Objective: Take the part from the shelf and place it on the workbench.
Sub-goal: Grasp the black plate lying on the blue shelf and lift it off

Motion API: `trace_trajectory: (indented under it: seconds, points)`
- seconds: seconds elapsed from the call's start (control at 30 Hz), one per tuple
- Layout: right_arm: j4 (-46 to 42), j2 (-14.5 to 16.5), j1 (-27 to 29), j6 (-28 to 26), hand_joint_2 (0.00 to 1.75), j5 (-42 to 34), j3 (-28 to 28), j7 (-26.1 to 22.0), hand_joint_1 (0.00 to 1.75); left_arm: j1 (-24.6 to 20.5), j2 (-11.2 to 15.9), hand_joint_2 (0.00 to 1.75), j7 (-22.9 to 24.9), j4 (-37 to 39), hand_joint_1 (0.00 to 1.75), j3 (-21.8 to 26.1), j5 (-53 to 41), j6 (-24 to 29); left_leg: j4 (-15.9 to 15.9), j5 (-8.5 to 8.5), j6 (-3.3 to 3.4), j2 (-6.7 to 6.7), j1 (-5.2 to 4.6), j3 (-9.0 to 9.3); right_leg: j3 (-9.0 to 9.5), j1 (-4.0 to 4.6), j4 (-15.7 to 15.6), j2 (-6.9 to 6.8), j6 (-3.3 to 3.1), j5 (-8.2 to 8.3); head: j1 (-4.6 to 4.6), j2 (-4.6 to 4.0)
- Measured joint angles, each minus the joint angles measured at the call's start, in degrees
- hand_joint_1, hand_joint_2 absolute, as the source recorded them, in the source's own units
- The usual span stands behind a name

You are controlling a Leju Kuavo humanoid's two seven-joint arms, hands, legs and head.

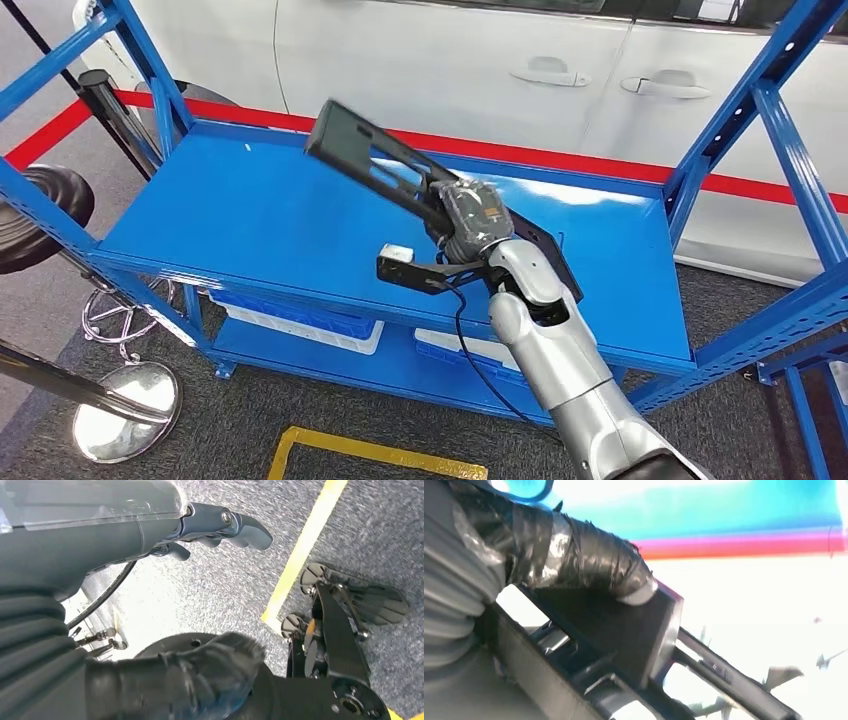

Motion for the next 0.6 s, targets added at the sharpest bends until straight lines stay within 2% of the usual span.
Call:
trace_trajectory:
  seconds: [0.07,0.1,0.13,0.17,0.23,0.27,0.3,0.33,0.43,0.47,0.53,0.6]
  points:
    - [-8.70,-0.40,2.33,-1.85,1.75,1.62,-1.16,-1.28,1.75,0.15,-0.01,1.75,0.24,-0.02,0.00,0.13,-1.15,0.38,-0.37,0.29,0.56,-0.01,0.09,0.11,0.11,-0.14,-0.23,0.00,0.55,0.11,0.00,0.00]
    - [-12.51,-0.64,3.45,-2.78,1.75,3.01,-1.39,-1.73,1.75,0.19,-0.05,1.75,0.40,-0.03,0.00,0.14,-1.66,0.50,-0.92,0.65,0.84,0.09,0.28,0.30,0.01,-0.08,0.16,0.04,0.72,-0.35,0.01,0.00]
    - [-15.96,-0.89,4.41,-3.44,1.75,4.54,-1.45,-1.98,1.75,0.19,-0.09,1.75,0.52,-0.03,0.00,0.14,-2.07,0.57,-1.44,0.97,1.05,0.24,0.43,0.47,-0.42,0.02,1.34,0.12,0.69,-1.52,0.03,0.00]
    - [-18.85,-1.19,5.26,-3.90,1.75,5.98,-1.37,-2.08,1.75,0.16,-0.14,1.75,0.61,-0.04,0.00,0.15,-2.45,0.59,-1.83,1.23,1.25,0.39,0.57,0.56,-1.31,0.09,3.76,0.19,0.62,-3.43,0.05,0.00]
    - [-22.88,-2.07,6.88,-4.79,1.75,8.36,-0.85,-2.27,1.75,0.10,-0.23,1.75,0.65,-0.07,0.00,0.18,-3.23,0.59,-1.74,1.36,1.40,0.48,0.45,0.31,-4.04,0.13,11.09,0.27,0.46,-7.79,0.05,0.00]
    - [-24.36,-2.66,7.77,-5.52,1.75,9.59,-0.37,-2.37,1.75,0.08,-0.26,1.75,0.62,-0.09,0.00,0.20,-3.69,0.58,-1.54,1.38,1.40,0.47,0.43,0.08,-5.20,0.11,14.35,0.27,0.45,-9.17,0.05,0.00]
    - [-25.50,-3.30,8.65,-6.52,1.75,10.93,0.25,-2.41,1.75,0.07,-0.28,1.75,0.55,-0.13,0.00,0.21,-4.16,0.57,-1.25,1.39,1.38,0.45,0.43,-0.21,-5.57,0.06,15.85,0.26,0.45,-9.41,0.05,0.00]
    - [-26.52,-3.94,9.45,-7.76,1.75,12.36,0.99,-2.38,1.75,0.07,-0.29,1.75,0.44,-0.18,0.00,0.22,-4.65,0.57,-0.88,1.41,1.34,0.43,0.45,-0.56,-4.87,-0.01,15.10,0.25,0.45,-8.53,0.05,0.00]
    - [-29.30,-5.70,10.87,-11.34,1.75,15.50,3.37,-2.13,1.75,0.03,-0.34,1.75,-0.09,-0.34,0.00,0.23,-5.96,0.56,0.60,1.38,0.77,0.36,0.54,-1.80,0.75,-0.15,5.22,0.30,0.39,-4.28,0.04,0.00]
    - [-30.16,-6.33,11.17,-12.09,1.75,15.94,4.15,-2.09,1.75,0.03,-0.35,1.75,-0.26,-0.39,0.00,0.24,-6.30,0.56,1.00,1.41,0.42,0.29,0.49,-2.12,1.71,-0.05,3.30,0.40,0.27,-3.62,0.04,0.00]
    - [-31.60,-7.46,11.76,-12.95,1.75,16.46,5.60,-2.05,1.75,0.05,-0.36,1.75,-0.44,-0.46,0.00,0.28,-6.82,0.56,1.37,1.78,-0.39,0.11,0.36,-2.59,1.61,0.19,2.87,0.59,-0.20,-3.16,0.03,0.00]
    - [-32.65,-8.29,12.14,-13.34,1.75,16.68,6.85,-2.04,1.75,0.16,-0.31,1.75,-0.48,-0.48,0.00,0.33,-7.13,0.56,1.60,1.92,-1.19,0.02,0.42,-3.11,0.89,0.05,2.60,0.53,-1.05,-2.69,0.01,0.00]
